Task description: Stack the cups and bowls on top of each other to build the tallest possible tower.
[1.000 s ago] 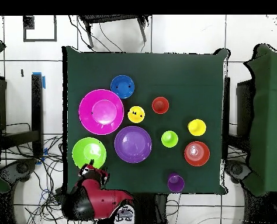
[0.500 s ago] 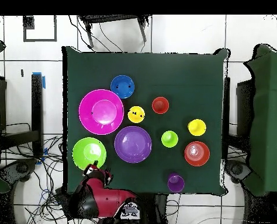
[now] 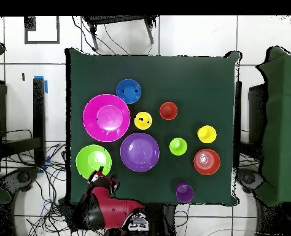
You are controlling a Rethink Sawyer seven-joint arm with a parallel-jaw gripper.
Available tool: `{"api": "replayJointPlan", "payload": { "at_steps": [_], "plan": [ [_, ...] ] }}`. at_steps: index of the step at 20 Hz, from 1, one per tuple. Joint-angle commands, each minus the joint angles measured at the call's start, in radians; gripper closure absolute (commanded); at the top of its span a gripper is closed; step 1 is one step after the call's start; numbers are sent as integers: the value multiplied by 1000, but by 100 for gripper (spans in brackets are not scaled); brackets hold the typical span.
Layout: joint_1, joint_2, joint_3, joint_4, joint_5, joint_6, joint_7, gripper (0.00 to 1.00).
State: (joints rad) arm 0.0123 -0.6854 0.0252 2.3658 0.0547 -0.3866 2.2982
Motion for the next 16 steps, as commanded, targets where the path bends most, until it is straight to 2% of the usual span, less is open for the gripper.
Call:
{"api": "replayJointPlan", "payload": {
  "at_steps": [1, 3, 7, 10, 16],
  "plan": [
    [-15, 17, 105, -26, 12, -6, 221, 0],
    [-16, -8, 100, -20, 26, 9, 223, 0],
    [-35, -12, 97, -32, 40, 20, 229, 0],
    [-69, -11, 113, -42, 25, 39, 219, 0],
    [-90, 72, 116, -70, 0, -11, 208, 0]
  ]
}}
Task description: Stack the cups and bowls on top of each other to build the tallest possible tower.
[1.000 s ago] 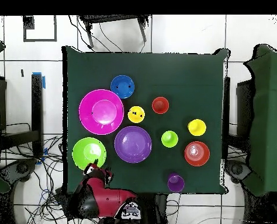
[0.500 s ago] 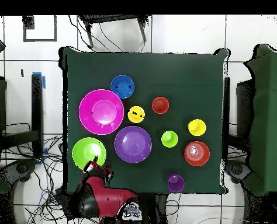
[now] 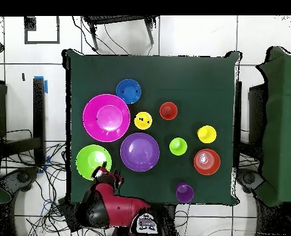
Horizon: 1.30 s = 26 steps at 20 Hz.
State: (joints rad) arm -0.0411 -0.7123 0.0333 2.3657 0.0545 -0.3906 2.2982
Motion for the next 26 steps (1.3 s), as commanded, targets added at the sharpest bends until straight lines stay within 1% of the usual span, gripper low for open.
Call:
{"api": "replayJointPlan", "payload": {
  "at_steps": [1, 5, 9, 14, 18, 20, 23, 26],
  "plan": [
    [-52, 124, 114, -80, -13, -17, 204, 0],
    [-67, 170, 114, -97, -28, -40, 192, 0],
    [-70, 219, 122, -109, -36, -80, 203, 0],
    [-62, 241, 135, -109, -26, -100, 215, 0],
    [-64, 212, 142, -93, -11, -80, 211, 0],
    [-58, 178, 141, -73, 7, -60, 212, 0],
    [-42, 84, 130, -31, 45, 9, 204, 0],
    [-38, 41, 130, -11, 58, 40, 206, 0]
  ]
}}
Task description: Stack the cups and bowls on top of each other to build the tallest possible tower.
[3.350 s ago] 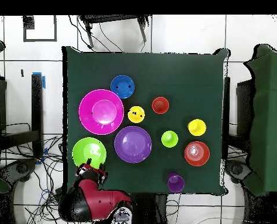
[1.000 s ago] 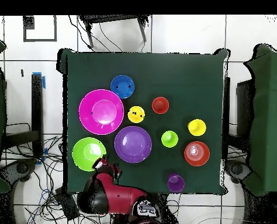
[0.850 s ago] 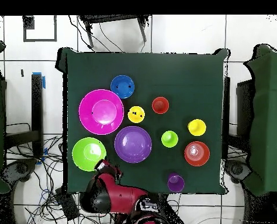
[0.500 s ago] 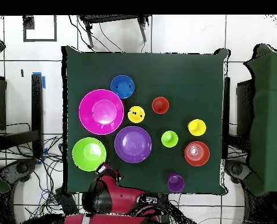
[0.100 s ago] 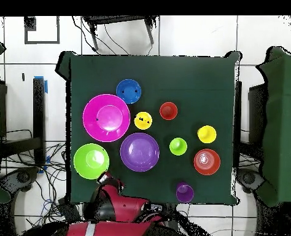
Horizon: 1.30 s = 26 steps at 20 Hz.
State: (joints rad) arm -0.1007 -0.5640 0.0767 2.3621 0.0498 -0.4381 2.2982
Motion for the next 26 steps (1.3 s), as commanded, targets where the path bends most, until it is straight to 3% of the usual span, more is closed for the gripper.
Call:
{"api": "replayJointPlan", "payload": {
  "at_steps": [1, 14, 26],
  "plan": [
    [24, -120, 87, -2, 66, 97, 207, 0],
    [26, -130, 90, 0, 66, 103, 208, 0],
    [36, 47, 116, -49, 7, -28, 218, 0]
  ]
}}
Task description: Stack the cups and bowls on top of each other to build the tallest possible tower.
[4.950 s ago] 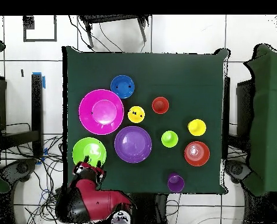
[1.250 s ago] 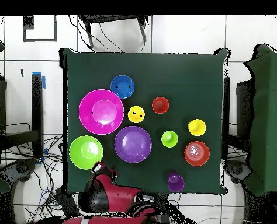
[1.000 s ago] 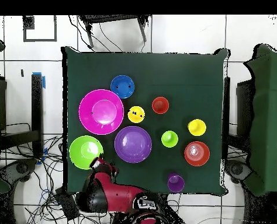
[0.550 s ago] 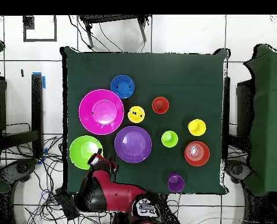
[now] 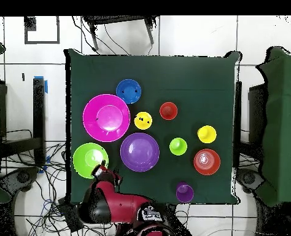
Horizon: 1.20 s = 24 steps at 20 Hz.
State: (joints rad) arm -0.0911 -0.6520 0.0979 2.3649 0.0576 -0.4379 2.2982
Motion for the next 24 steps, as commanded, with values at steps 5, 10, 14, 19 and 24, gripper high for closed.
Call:
{"api": "replayJointPlan", "payload": {
  "at_steps": [5, 10, 14, 19, 24],
  "plan": [
    [42, 176, 84, -67, -1, -72, 220, 0],
    [47, 196, 83, -77, 3, -87, 216, 0],
    [45, 197, 80, -81, 5, -86, 206, 0],
    [44, 196, 79, -86, 5, -79, 194, 0],
    [78, 188, 36, -106, 8, -73, 141, 100]
  ]
}}
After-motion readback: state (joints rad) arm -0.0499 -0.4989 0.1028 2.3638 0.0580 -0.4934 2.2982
